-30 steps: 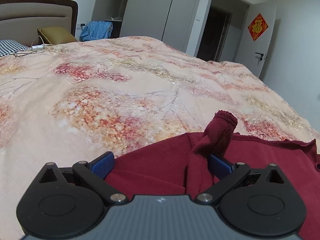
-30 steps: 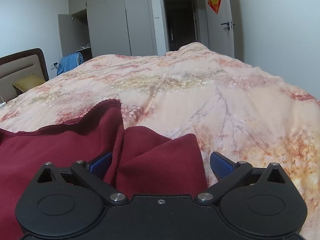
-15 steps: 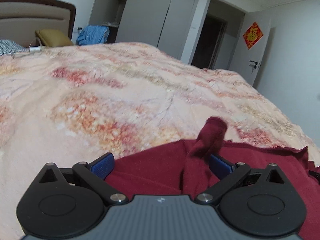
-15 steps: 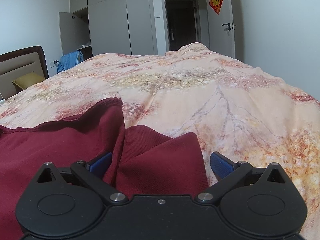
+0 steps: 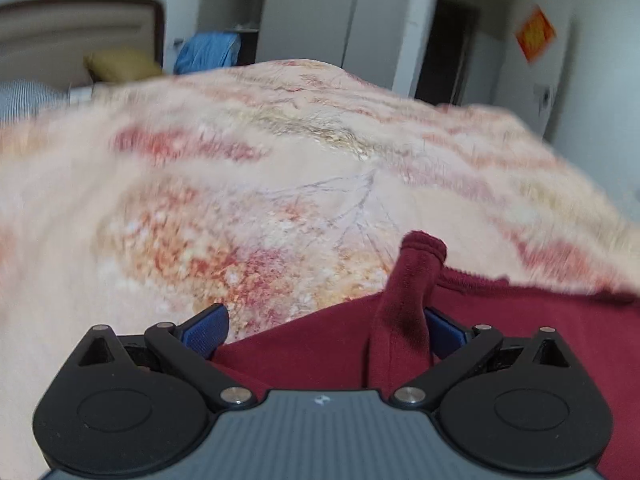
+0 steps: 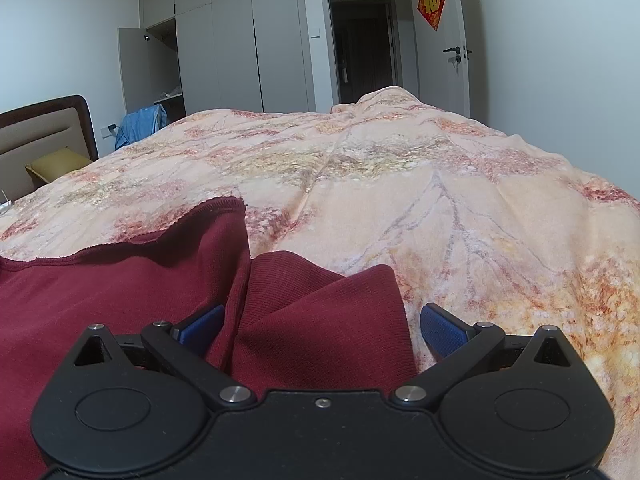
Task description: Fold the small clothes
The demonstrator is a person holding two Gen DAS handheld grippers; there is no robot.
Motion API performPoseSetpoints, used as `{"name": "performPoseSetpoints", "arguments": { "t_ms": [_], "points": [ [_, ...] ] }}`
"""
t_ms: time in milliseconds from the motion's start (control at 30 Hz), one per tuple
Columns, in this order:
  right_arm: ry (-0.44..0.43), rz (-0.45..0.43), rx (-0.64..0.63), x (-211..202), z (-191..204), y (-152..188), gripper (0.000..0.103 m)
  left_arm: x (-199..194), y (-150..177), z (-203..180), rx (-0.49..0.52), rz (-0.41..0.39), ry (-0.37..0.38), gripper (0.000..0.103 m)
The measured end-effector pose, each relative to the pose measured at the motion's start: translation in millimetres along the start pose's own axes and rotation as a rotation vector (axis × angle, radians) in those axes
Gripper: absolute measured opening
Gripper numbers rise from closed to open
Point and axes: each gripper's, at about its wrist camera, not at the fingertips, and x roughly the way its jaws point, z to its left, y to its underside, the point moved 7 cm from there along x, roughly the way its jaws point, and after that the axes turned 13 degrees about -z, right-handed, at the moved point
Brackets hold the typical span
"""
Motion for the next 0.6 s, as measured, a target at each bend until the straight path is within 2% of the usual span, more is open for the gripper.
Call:
{"name": "performPoseSetpoints", "arguments": {
  "t_ms": [100,233,333,400,500,600],
  "points": [
    [-0.02,-0.037,0.043,-4.7,-4.2,-2.0,0.103,-5.4,-1.0,13.9,-0.104,-0.034,0.045,0.103],
    [-0.091,-0.136,0.153,-19.9,-14.3,-10.3,0.103,-2.1,0.7,10.3,-0.059,-0.026,0.027,0.103],
    [-0.131,-0.165,0.149,-25.4,-10.1,-14.2,0.103,-0.2,1.4,5.1,-0.021,-0.02,0.01,0.103],
    [-0.148,-0.149,0.094,-23.7,0.2,-13.6,0.103,-0.7,1.8,4.7,-0.019,-0.02,0.01,0.103],
    [-0.098,-0.084,-0.014,-13.9,14.2,-7.5,0.103,-1.8,1.8,6.4,-0.029,-0.025,0.017,0.103],
    [-0.062,-0.036,-0.043,-5.7,16.3,-1.7,0.103,-2.2,2.2,6.9,-0.033,-0.029,0.019,0.103]
  ]
}}
